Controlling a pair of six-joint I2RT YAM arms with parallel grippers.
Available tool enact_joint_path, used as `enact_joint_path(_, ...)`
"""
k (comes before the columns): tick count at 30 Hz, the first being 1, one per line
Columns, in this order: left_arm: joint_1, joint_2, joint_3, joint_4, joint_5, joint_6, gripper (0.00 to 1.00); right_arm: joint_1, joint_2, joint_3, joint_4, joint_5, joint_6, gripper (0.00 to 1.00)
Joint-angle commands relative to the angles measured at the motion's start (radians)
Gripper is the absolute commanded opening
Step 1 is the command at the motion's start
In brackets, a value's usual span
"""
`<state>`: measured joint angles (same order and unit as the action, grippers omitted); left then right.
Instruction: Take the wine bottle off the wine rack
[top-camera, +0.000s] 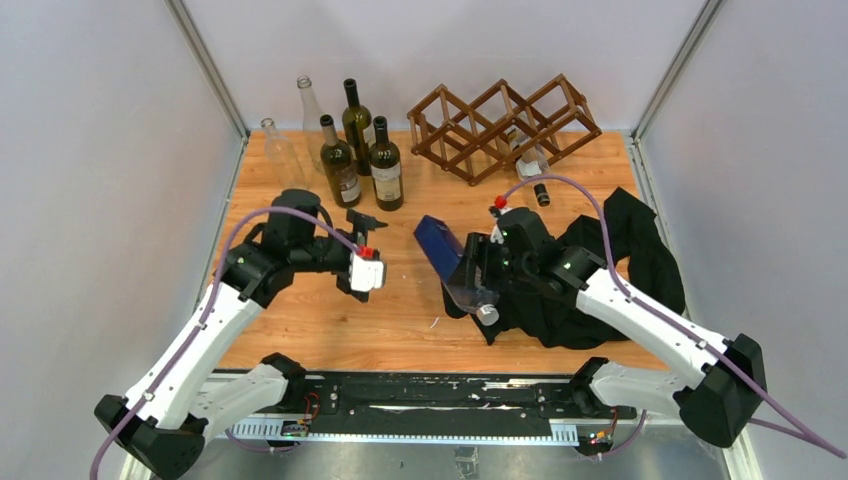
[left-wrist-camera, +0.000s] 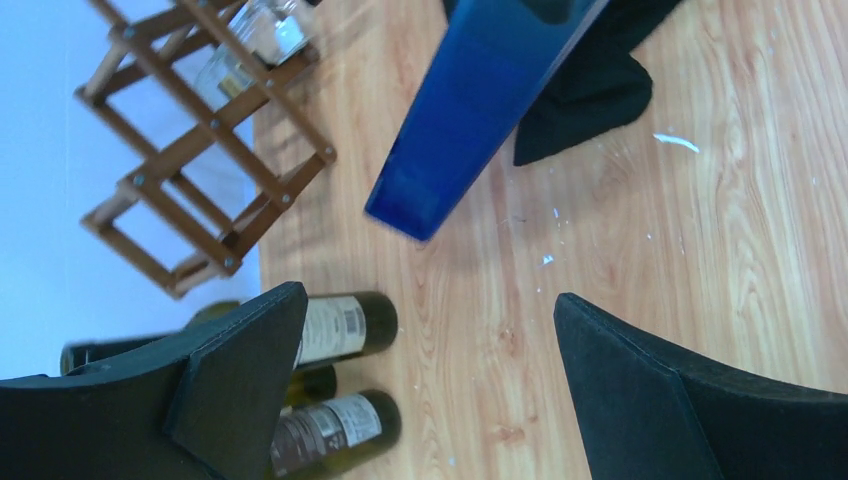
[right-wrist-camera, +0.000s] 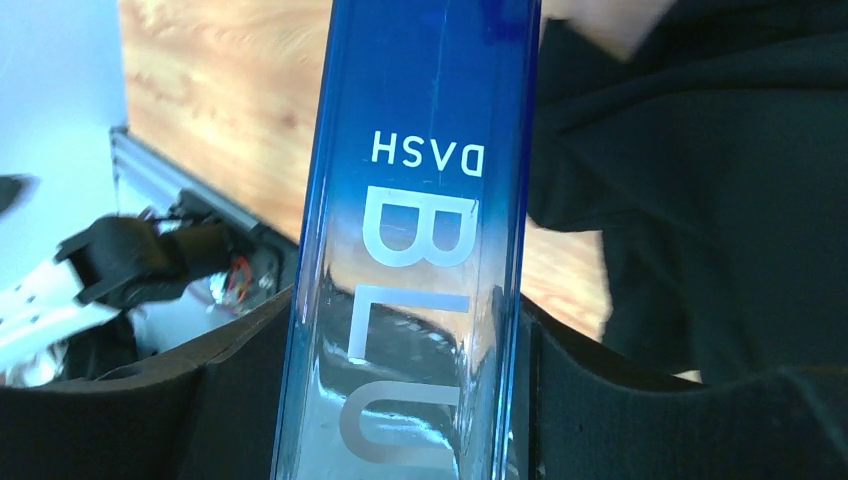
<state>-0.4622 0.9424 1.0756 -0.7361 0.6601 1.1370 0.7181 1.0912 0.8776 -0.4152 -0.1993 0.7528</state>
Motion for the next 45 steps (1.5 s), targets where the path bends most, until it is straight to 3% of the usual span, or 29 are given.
enact_joint_path(1, -0.077, -0.032, -0.066, 0.022, -0.089, 0.256, 1.00, 0.092, 0.028, 0.169, 0.061, -0.099, -0.015, 0.00)
enact_joint_path(6, -0.104, -0.059, -0.145, 0.141, -0.111, 0.290, 1.00, 0.155, 0.091, 0.258, 0.046, -0.133, -0.023, 0.00)
enact_joint_path(25, -0.167, -0.036, -0.203, 0.121, -0.116, 0.301, 0.97, 0.228, 0.302, 0.544, 0.002, -0.221, -0.079, 0.00)
enact_joint_path(32, -0.170, -0.001, -0.192, 0.121, -0.140, 0.242, 0.78, 0.240, 0.306, 0.550, 0.013, -0.230, -0.089, 0.00)
enact_joint_path(36, -0.170, 0.020, -0.182, 0.116, -0.167, 0.216, 0.58, 0.250, 0.300, 0.535, 0.042, -0.242, -0.101, 0.00)
enact_joint_path(38, -0.171, 0.026, -0.180, 0.112, -0.177, 0.200, 0.43, 0.252, 0.289, 0.517, 0.062, -0.246, -0.116, 0.00)
enact_joint_path(39, -0.171, 0.027, -0.180, 0.110, -0.180, 0.177, 0.32, 0.250, 0.279, 0.510, 0.062, -0.236, -0.127, 0.06)
enact_joint_path(41, -0.169, 0.017, -0.190, 0.106, -0.187, 0.144, 0.02, 0.248, 0.253, 0.491, 0.063, -0.206, -0.147, 0.31)
enact_joint_path(42, -0.169, 0.005, -0.200, 0.117, -0.194, 0.113, 0.00, 0.248, 0.230, 0.475, 0.065, -0.178, -0.156, 0.48)
enact_joint_path(45, -0.168, -0.048, -0.236, 0.193, -0.207, 0.011, 0.00, 0.247, 0.166, 0.428, 0.087, -0.104, -0.168, 0.75)
